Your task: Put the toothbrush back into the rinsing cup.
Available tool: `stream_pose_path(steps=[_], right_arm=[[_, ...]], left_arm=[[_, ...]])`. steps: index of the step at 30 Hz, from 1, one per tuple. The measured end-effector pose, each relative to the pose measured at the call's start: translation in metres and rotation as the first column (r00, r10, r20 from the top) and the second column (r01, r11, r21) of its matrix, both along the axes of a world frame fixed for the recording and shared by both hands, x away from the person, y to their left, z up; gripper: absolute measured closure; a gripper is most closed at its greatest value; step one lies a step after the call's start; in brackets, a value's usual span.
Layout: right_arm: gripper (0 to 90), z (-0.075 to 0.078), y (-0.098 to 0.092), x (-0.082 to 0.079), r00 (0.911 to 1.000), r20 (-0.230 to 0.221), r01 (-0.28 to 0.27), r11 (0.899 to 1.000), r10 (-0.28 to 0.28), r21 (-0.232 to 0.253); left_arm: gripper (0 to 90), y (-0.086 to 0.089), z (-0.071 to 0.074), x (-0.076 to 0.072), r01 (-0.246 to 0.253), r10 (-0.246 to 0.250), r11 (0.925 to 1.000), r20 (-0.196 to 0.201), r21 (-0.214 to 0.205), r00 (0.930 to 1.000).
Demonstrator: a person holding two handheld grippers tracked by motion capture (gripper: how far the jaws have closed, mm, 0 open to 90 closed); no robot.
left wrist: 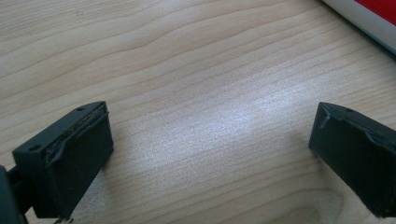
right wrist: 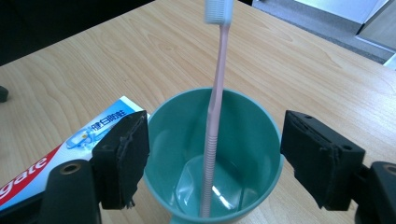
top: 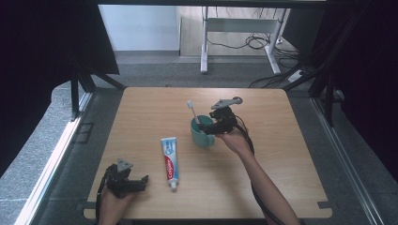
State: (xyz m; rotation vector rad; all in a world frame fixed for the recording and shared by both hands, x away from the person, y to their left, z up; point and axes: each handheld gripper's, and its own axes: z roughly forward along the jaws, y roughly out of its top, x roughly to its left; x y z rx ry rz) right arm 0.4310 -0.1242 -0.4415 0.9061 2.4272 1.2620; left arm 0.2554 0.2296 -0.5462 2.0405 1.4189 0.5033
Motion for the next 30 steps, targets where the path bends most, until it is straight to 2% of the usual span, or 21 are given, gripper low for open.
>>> stream_pose_path(steps=[7,30], right_arm=[[14.3,0.004,-0.006,-0.007,0.9999,0.01,-0.002,1.0,0.003,-0.011],[7.6,0.005,-0.047,-0.038,0.9995,0.032,0.008,1.0,-0.007,-0.021]], left_arm=[[0.0,0.0,0.0,0.0,0.0,0.0,1.0,0.0,0.0,1.0],[0.0,-0.001,0.0,0.0,-0.005,0.005,1.0,0.0,-0.001,1.0]])
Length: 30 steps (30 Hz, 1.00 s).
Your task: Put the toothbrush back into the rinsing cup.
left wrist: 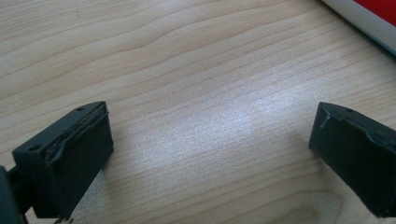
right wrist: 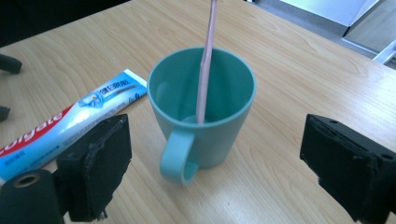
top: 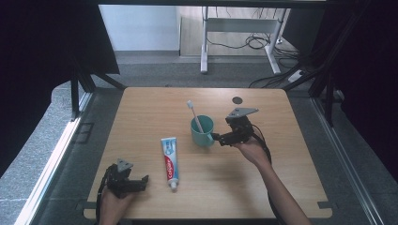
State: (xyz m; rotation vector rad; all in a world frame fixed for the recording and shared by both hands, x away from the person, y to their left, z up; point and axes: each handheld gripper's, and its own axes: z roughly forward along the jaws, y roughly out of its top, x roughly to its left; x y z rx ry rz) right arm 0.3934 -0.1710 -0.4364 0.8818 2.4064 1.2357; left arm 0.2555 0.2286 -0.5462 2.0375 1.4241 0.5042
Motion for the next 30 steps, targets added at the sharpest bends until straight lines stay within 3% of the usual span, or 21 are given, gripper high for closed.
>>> stream_pose_path(steps=[15,30], right_arm=[[0.1,-0.007,-0.029,-0.025,0.9998,0.005,0.019,0.999,-0.019,-0.048],[0.0,-0.022,-0.064,-0.055,0.9977,0.017,0.067,0.994,-0.066,-0.087]], left_arm=[[0.0,-0.001,0.0,0.0,0.009,-0.009,1.0,0.0,0.003,1.0],[0.0,-0.002,0.0,0.0,0.01,-0.01,1.0,0.001,0.001,1.0]])
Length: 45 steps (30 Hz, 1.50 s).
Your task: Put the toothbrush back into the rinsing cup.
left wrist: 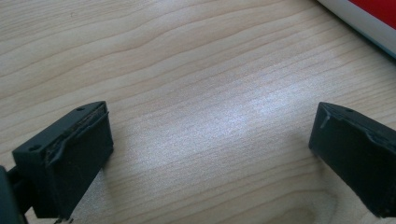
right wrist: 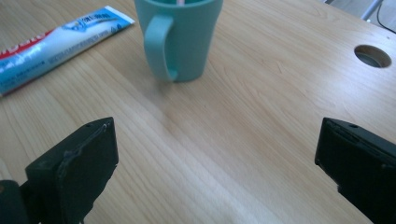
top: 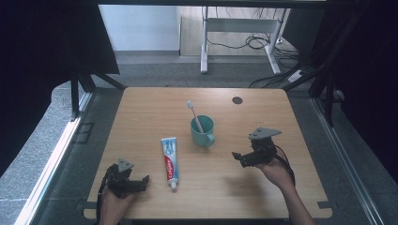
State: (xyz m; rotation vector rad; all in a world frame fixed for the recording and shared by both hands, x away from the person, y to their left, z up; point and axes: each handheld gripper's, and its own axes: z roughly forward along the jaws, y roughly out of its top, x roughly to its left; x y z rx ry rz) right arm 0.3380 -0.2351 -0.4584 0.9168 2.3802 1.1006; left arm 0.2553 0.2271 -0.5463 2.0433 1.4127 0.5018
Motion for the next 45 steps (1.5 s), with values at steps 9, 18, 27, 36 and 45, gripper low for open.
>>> stream_pose_path(steps=[9,18,27,36,45], right_arm=[[1.4,-0.011,-0.024,-0.019,0.9985,0.004,0.055,0.998,-0.055,0.025],[1.1,-0.026,-0.047,-0.035,0.9941,-0.006,0.109,0.993,-0.108,0.035],[0.0,-0.047,-0.065,-0.044,0.9834,-0.034,0.18,0.982,-0.178,0.05],[0.0,-0.066,-0.067,-0.048,0.9808,-0.058,0.187,0.982,-0.186,0.005],[0.0,-0.079,-0.064,-0.048,0.9836,-0.082,0.159,0.987,-0.16,-0.025]], left_arm=[[0.0,0.0,0.0,0.0,0.0,0.0,1.0,0.0,0.0,1.0],[0.0,0.0,0.0,0.0,0.0,0.0,1.0,-0.001,0.001,1.0],[0.0,0.0,0.0,0.0,0.0,0.0,1.0,-0.001,0.001,1.0],[0.0,0.0,0.0,0.0,0.0,0.0,1.0,-0.001,0.001,1.0],[0.0,0.0,0.0,0.0,0.0,0.0,1.0,-0.001,0.001,1.0]])
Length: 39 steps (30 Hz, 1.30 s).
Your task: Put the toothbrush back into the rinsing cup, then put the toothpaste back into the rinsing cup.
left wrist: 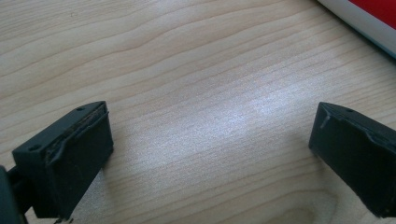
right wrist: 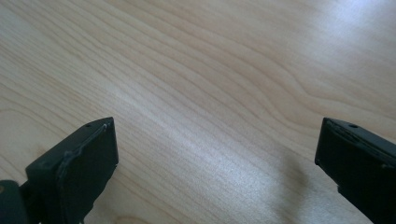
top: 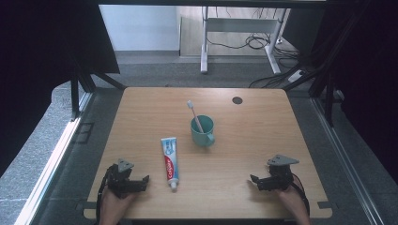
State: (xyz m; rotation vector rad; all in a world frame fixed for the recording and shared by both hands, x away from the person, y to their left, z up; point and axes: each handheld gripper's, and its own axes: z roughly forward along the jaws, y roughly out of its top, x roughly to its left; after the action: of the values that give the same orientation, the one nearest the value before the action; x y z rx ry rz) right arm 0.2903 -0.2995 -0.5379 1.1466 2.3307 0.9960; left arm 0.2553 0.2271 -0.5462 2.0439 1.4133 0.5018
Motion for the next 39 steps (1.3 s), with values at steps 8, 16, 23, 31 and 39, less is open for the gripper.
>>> stream_pose_path(steps=[8,16,23,31,39], right_arm=[[0.0,-0.005,-0.001,0.002,0.9996,-0.03,-0.002,1.0,0.001,-0.012],[0.0,-0.005,-0.001,0.002,0.9995,-0.032,0.0,1.0,-0.001,-0.012],[0.0,-0.005,-0.001,0.002,0.9995,-0.032,0.0,1.0,0.0,-0.012],[0.0,-0.005,-0.001,0.002,0.9995,-0.032,0.0,1.0,-0.001,-0.012],[0.0,-0.005,-0.001,0.002,0.9995,-0.032,0.0,1.0,-0.001,-0.012]], left_arm=[[0.0,0.0,0.0,0.0,0.0,0.0,1.0,0.0,0.0,1.0],[0.0,0.0,0.0,0.0,0.004,-0.004,1.0,0.0,0.0,1.0],[0.0,0.001,0.001,0.001,0.015,-0.015,0.9999,-0.006,0.004,0.9999],[0.0,-0.001,0.004,0.005,0.038,-0.037,0.9992,-0.05,0.015,0.9981],[0.1,-0.008,0.012,0.01,0.074,-0.071,0.9965,-0.098,0.037,0.9927]])
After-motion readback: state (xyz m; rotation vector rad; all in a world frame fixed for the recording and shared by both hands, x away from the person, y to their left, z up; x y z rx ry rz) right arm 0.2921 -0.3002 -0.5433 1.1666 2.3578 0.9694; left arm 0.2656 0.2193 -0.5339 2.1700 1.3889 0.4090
